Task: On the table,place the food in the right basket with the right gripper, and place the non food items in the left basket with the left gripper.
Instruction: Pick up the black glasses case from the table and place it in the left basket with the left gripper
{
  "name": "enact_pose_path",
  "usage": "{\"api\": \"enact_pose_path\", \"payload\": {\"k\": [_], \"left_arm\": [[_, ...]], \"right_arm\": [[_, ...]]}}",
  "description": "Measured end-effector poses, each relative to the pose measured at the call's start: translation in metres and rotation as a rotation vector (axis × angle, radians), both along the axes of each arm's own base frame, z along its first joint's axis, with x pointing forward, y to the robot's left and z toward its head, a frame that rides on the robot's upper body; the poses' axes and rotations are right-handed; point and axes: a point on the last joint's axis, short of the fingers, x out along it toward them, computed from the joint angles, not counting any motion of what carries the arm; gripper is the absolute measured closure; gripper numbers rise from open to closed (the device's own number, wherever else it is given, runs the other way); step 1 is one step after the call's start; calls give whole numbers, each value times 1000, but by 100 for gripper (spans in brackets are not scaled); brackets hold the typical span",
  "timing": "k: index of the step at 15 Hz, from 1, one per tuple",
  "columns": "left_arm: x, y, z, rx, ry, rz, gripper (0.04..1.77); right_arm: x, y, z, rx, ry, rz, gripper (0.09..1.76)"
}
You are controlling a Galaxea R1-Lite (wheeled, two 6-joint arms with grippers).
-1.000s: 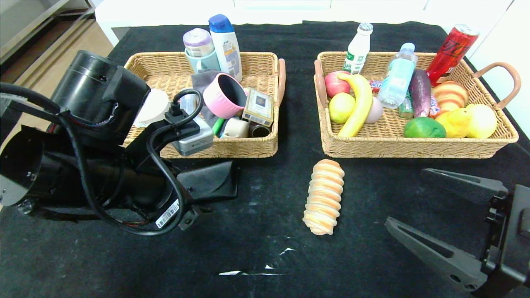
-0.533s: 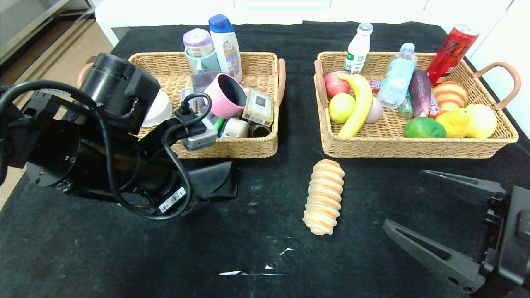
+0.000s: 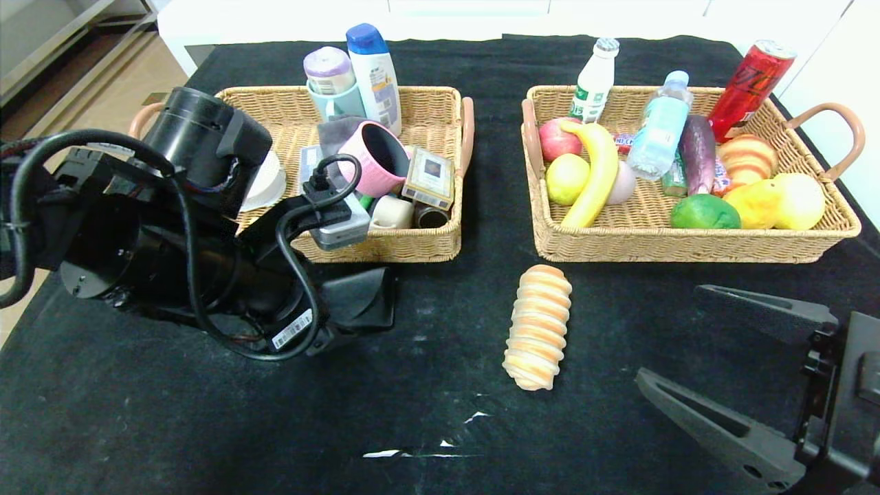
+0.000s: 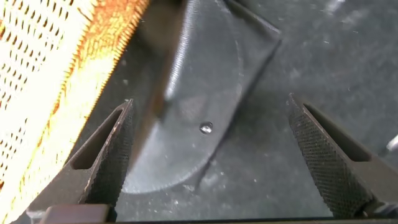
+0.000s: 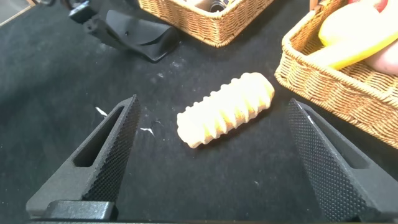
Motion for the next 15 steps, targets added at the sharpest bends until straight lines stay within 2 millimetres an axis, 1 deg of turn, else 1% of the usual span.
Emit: {"api": "enact_pose_path", "payload": {"k": [4, 7, 15], "left_arm": [[9, -1, -1, 1, -3, 14, 9], [12, -2, -6, 9, 16, 20, 9], [17, -2, -11, 13, 25, 28, 9]], "right_arm": [[-1, 1, -2, -4, 5, 6, 14], [-1, 1, -3, -7, 8, 9, 14], [-1, 3, -5, -16, 18, 16, 14]]}}
